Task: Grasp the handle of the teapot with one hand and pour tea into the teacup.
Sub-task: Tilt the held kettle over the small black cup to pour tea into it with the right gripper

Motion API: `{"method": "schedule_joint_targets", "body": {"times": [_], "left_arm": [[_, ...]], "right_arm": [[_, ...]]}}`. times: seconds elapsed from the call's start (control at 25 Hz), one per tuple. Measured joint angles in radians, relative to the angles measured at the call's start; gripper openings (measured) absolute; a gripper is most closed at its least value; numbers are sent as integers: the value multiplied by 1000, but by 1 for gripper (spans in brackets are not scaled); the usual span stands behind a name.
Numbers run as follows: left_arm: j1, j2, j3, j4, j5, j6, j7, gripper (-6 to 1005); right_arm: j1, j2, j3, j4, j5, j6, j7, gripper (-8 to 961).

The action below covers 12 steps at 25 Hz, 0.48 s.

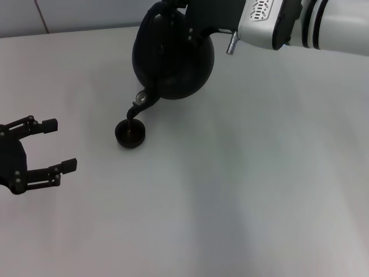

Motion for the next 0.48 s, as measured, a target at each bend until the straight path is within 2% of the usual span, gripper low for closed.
{"method": "schedule_joint_targets", "body": {"times": [0.48], "left_arm": [[-1, -2, 0, 0, 0, -9, 0, 863]], "right_arm": [[0, 0, -7, -23, -30, 4, 0, 95]]}}
